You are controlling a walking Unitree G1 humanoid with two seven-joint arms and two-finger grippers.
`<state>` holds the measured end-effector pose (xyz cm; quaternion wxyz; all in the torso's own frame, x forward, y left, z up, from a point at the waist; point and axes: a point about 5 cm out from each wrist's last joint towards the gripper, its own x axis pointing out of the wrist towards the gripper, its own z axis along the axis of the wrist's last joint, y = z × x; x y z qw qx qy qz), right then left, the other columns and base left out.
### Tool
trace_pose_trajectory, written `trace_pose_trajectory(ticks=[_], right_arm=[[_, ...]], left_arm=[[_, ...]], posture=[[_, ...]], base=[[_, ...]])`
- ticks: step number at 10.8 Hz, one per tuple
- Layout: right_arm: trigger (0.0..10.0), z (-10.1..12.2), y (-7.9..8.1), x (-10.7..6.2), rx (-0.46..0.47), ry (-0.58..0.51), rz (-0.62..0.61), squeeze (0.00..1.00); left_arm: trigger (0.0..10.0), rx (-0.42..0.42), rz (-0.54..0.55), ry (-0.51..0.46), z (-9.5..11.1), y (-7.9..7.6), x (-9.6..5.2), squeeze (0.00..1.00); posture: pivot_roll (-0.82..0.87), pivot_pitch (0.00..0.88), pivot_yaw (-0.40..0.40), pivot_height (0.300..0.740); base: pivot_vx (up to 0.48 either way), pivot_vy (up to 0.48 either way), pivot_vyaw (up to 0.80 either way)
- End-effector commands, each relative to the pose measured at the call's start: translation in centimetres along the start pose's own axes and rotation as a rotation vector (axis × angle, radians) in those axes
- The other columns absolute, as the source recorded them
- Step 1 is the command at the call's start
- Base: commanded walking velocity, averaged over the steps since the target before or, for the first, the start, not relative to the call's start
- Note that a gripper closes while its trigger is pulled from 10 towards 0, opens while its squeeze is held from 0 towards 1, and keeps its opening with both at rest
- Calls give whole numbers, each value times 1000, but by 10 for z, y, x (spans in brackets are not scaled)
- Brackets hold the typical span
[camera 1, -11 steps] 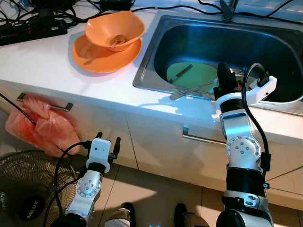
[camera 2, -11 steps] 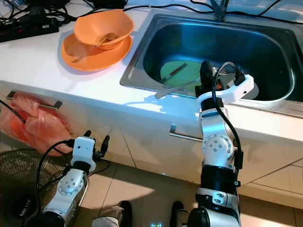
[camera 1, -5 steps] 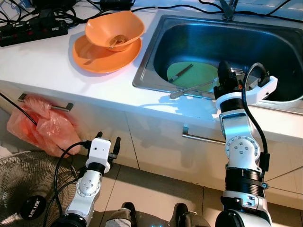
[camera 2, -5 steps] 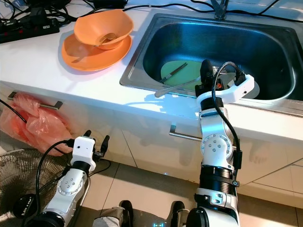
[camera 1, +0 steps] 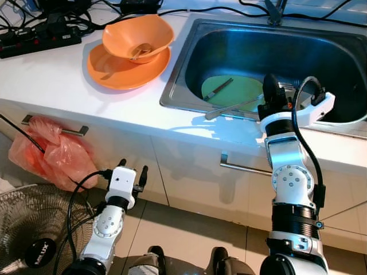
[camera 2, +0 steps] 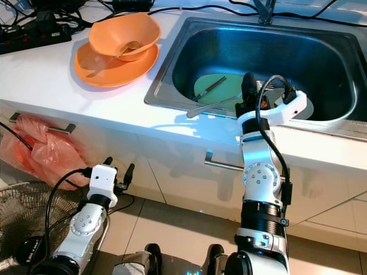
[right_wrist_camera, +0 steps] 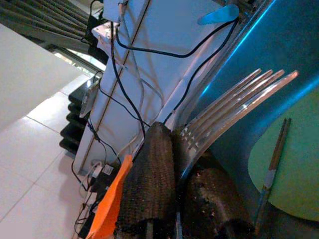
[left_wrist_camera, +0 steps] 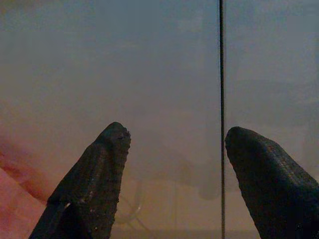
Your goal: Kitchen organization
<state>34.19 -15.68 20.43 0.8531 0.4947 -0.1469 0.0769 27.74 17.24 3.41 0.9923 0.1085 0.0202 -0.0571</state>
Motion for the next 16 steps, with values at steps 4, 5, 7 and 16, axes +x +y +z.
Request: trace_pose_trajectory(ticks=[4,5,7,16], right_arm=[[10000,-3,-18,-4,3,13,-84,0],[10000,1,-14,-3,0,-1,-69,0],[10000,10,1,3,37,-42,-31,0],[10000,42,32,21,-21,-141,33,0]], left_arm=[[10000,9,5,8,-1,3,1,0],[10000,8,5,8,-1,3,1,0],[10000,4,0,11,-2,1,1,0],[10000,-3,3,15,-3,-2,0,0]], posture=[[107,194,77,740],[105,195,78,740],[101,196,77,740],[97,193,65,740]], base=[[0,0,0],[0,0,0],[0,0,0],[0,0,0]])
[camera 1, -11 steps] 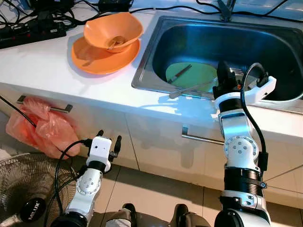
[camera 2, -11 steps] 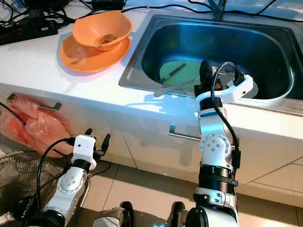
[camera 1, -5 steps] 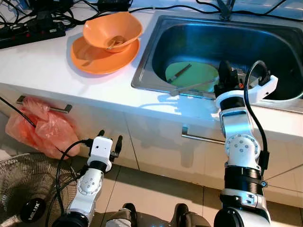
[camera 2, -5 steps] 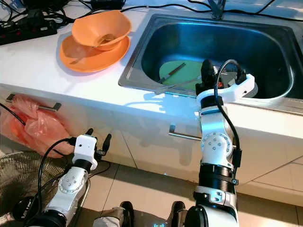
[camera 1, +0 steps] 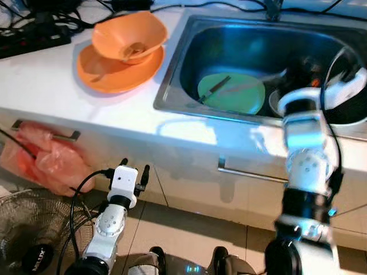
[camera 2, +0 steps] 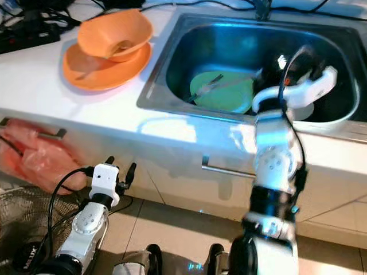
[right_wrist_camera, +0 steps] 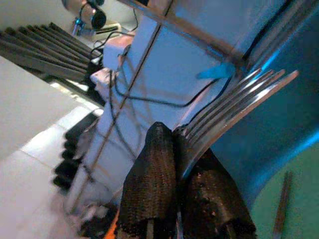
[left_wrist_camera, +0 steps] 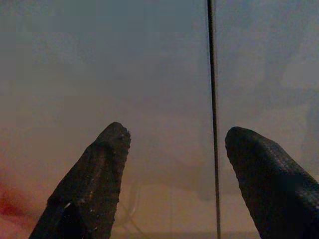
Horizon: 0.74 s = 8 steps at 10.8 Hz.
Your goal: Kitchen organization
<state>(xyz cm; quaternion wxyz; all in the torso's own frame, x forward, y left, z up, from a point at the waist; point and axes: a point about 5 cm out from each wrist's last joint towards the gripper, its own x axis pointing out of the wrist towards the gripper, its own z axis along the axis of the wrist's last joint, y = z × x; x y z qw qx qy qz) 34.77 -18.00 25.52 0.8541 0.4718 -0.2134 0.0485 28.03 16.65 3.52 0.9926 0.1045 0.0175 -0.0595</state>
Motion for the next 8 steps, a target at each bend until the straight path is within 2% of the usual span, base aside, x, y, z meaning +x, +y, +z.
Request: trace_pose_trajectory(ticks=[1,2,3,5,8], right_arm=[[10000,2,-1,3,-53,-15,-16,0],[10000,4,-1,8,-191,-18,4,0],[10000,4,2,11,-290,-16,33,0],[10000,1,7,20,-396,-25,65,0],[10000,-8,6,26,-624,-12,120,0]], left_arm=[[10000,4,7,21,-5,2,-3,0],[10000,3,9,21,-5,2,-3,0],[10000,2,10,21,-5,1,-3,0],[10000,4,14,20,-5,1,-2,0],[10000,6,15,17,-5,1,-2,0]], posture=[[100,192,61,740],[103,192,58,740],[104,190,57,740],[111,182,54,740],[114,175,53,740]], base=[[0,0,0],[0,0,0],[0,0,0],[0,0,0],[0,0,0]])
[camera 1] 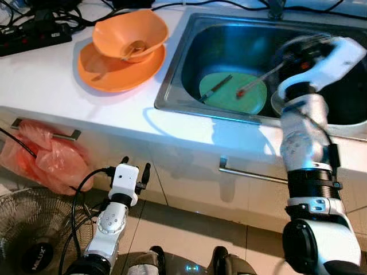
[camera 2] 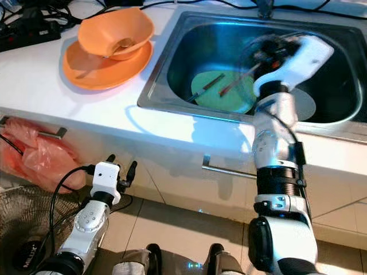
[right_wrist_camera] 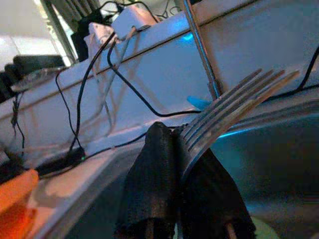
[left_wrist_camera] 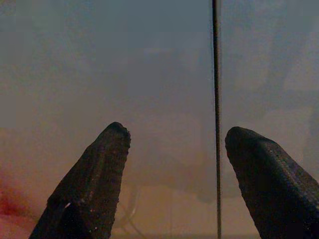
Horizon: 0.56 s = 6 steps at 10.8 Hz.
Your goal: Kitchen organization
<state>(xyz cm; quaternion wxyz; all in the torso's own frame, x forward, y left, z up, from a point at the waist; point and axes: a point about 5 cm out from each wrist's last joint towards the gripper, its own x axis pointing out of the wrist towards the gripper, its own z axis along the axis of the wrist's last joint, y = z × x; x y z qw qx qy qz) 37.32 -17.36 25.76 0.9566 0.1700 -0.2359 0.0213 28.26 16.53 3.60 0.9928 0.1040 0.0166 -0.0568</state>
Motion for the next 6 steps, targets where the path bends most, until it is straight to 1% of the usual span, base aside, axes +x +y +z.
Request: trace_pose_trajectory(ticks=[1,2,3,4,5,6], right_arm=[[10000,2,5,2,-31,-22,30,0],[10000,-3,3,1,-50,-9,33,0],[10000,-10,5,-1,-89,14,58,0],[10000,-17,7,-4,-101,36,75,0],[10000,-25,10,-6,-106,47,98,1000],[10000,-26,11,-7,-106,46,106,1000]], left_arm=[[10000,8,9,19,-6,2,-5,0],[10000,10,6,18,-6,2,-5,0],[10000,14,2,17,-6,1,-5,0],[10000,16,-1,17,-6,1,-5,0],[10000,17,-4,18,-6,1,-5,0],[10000,17,-5,18,-6,0,-5,0]], posture=[[113,175,53,740],[116,173,53,740],[114,171,55,740],[114,170,55,740],[114,166,57,740],[114,166,57,740]], base=[[0,0,0],[0,0,0],[0,0,0],[0,0,0],[0,0,0],[0,0,0]])
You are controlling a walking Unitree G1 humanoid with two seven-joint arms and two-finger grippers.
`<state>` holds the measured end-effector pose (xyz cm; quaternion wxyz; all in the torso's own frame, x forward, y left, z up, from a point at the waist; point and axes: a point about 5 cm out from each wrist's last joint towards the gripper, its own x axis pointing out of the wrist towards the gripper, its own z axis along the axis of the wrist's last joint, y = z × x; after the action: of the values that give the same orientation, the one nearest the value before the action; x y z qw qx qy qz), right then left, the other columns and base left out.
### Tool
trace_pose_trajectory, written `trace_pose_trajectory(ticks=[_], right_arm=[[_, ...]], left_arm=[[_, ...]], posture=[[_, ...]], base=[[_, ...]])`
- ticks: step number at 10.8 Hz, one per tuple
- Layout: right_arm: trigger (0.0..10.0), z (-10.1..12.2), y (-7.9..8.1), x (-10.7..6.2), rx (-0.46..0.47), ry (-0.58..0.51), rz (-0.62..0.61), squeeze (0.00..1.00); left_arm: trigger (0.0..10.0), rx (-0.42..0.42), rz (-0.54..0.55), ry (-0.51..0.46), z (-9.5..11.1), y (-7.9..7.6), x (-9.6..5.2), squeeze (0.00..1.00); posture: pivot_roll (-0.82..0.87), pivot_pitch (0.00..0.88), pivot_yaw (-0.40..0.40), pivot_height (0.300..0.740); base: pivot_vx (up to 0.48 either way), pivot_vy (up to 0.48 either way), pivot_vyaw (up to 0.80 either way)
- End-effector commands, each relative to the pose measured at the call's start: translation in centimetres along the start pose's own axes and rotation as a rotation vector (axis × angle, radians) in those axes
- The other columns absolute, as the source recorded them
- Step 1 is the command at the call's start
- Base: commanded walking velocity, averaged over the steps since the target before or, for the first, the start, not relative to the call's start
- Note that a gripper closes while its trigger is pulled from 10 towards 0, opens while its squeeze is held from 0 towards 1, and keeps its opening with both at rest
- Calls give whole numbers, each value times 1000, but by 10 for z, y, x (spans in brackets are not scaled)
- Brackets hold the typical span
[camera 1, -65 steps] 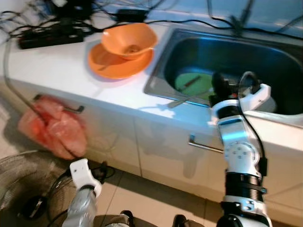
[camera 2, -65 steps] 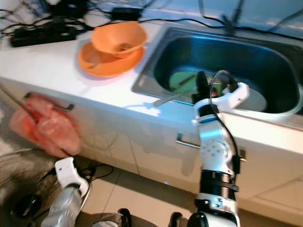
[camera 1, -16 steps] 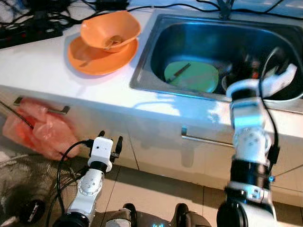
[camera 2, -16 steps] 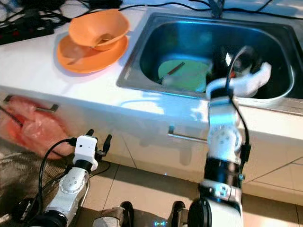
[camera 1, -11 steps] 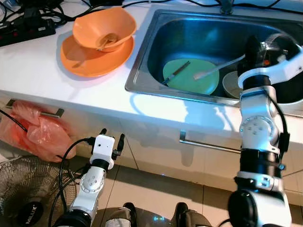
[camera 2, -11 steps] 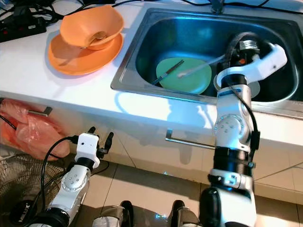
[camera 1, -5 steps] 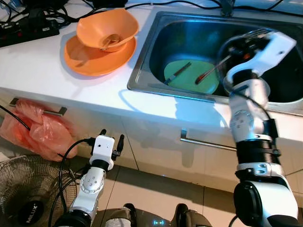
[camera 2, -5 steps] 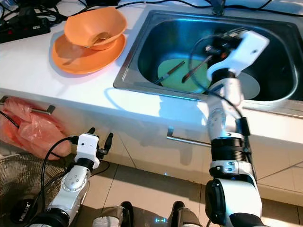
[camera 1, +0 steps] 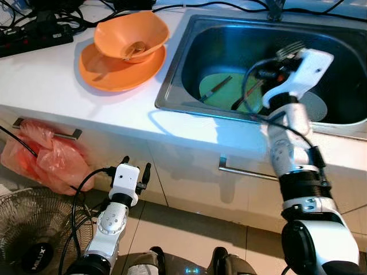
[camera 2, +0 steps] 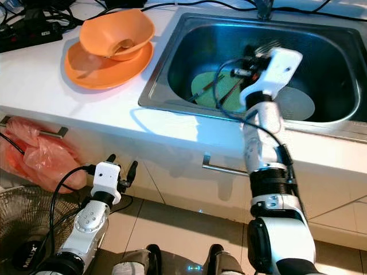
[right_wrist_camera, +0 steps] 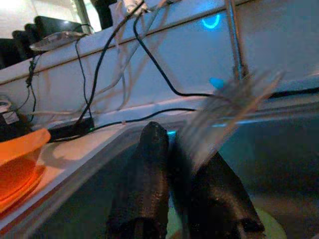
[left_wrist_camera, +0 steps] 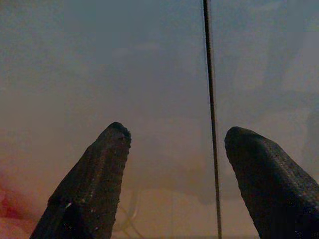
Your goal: Kitchen organization
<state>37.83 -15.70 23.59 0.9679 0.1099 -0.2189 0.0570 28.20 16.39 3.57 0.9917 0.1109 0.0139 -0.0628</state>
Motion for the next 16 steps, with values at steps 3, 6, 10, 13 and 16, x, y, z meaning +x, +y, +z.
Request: trace_pose_trajectory(ticks=[3,6,10,13,16], right_arm=[[10000,0,4,1,-5,-17,27,1000],[10000,5,6,3,-13,-40,37,737],[10000,71,-15,3,-161,-268,-10,0],[10000,85,-66,-25,-381,-252,-194,0],[10000,85,-115,-66,-560,-194,-468,0]], left_arm=[[10000,3,4,25,-7,1,-5,0],[10000,2,7,24,-7,1,-5,0],[10000,-1,-2,30,-8,-1,-6,0],[10000,-8,-12,34,-9,-6,-7,0],[10000,-14,-16,38,-10,-8,-8,0]], posture=[[117,175,54,740],[114,183,57,740],[88,196,57,740],[59,204,53,740],[51,214,50,740]], base=[[0,0,0],[0,0,0],[0,0,0],[0,0,0],[0,0,0]])
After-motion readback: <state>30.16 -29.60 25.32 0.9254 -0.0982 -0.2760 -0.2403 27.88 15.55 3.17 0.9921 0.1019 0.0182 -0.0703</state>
